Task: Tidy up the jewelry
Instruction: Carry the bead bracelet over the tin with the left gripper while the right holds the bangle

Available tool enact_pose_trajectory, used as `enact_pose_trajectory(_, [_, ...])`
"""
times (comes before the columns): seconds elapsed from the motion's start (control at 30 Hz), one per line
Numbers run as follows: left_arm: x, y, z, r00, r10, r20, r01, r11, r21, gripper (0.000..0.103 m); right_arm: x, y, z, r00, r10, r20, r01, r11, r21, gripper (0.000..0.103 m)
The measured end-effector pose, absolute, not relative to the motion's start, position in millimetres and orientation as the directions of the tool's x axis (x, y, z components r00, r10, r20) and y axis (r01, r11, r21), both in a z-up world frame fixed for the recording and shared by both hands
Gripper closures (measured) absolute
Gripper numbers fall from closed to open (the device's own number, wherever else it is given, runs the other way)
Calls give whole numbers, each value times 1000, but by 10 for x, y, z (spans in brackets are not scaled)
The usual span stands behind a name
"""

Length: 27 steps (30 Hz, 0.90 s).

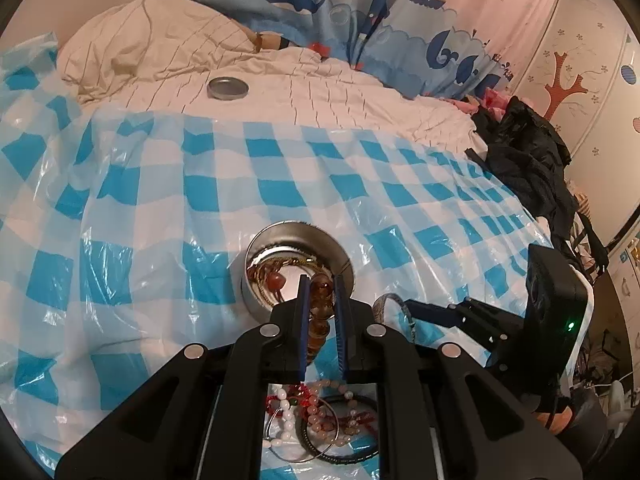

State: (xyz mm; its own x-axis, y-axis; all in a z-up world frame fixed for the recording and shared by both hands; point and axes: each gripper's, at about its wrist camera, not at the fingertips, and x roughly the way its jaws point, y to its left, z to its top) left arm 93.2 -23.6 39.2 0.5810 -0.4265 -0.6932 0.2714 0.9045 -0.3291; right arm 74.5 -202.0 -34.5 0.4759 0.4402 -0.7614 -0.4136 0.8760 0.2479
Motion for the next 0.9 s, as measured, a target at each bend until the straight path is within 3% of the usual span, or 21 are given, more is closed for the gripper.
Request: enact_pose_trajectory(0.9, [1230, -412, 339, 589, -467, -660, 241, 881, -408, 93, 736, -2021, -240, 524, 429, -736, -412, 884, 223, 35])
